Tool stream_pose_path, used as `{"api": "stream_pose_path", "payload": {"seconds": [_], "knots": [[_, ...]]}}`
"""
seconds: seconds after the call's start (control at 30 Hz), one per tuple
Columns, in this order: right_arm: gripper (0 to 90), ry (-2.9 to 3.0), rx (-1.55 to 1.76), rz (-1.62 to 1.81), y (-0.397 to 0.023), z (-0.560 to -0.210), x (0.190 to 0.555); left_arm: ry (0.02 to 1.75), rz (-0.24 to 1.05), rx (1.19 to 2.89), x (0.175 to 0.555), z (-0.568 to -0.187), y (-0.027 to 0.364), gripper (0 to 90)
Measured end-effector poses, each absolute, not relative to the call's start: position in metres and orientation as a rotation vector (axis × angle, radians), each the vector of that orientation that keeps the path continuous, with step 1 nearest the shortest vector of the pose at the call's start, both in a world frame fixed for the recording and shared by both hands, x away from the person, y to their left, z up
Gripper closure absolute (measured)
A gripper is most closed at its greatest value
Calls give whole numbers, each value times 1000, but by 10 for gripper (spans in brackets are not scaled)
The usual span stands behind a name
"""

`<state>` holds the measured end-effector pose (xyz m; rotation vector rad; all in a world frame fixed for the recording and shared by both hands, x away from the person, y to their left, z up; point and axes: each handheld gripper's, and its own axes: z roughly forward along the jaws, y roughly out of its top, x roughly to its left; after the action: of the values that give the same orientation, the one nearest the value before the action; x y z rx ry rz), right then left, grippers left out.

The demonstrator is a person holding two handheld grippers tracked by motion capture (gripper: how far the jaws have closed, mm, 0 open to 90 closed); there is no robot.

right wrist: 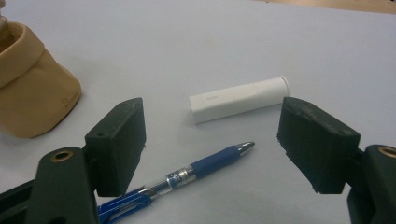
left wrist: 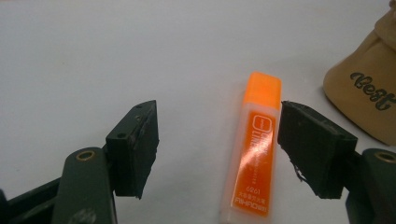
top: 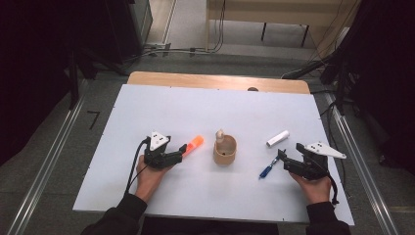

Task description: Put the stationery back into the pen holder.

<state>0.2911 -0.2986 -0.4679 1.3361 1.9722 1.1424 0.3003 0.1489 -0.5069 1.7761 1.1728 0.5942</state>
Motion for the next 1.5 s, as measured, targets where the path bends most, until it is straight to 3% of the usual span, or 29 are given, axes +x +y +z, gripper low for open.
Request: {"api": "stream_pose_path", "payload": {"seconds": [0.13,0.2,1.03,1.5], "knots": [[220,1974,1342,1141,-299,-468,292,1165,575,1780,305,-509,142,309],[220,1977,1339,1143,-299,-469,292,1163,575,1800,308,-510,138,355],[222,1991,1344,1138,-297,-470,293,1135,543,2024,330,-513,102,441],[225,1992,1348,1140,-297,-471,293,1103,554,2047,333,-512,98,560]]}}
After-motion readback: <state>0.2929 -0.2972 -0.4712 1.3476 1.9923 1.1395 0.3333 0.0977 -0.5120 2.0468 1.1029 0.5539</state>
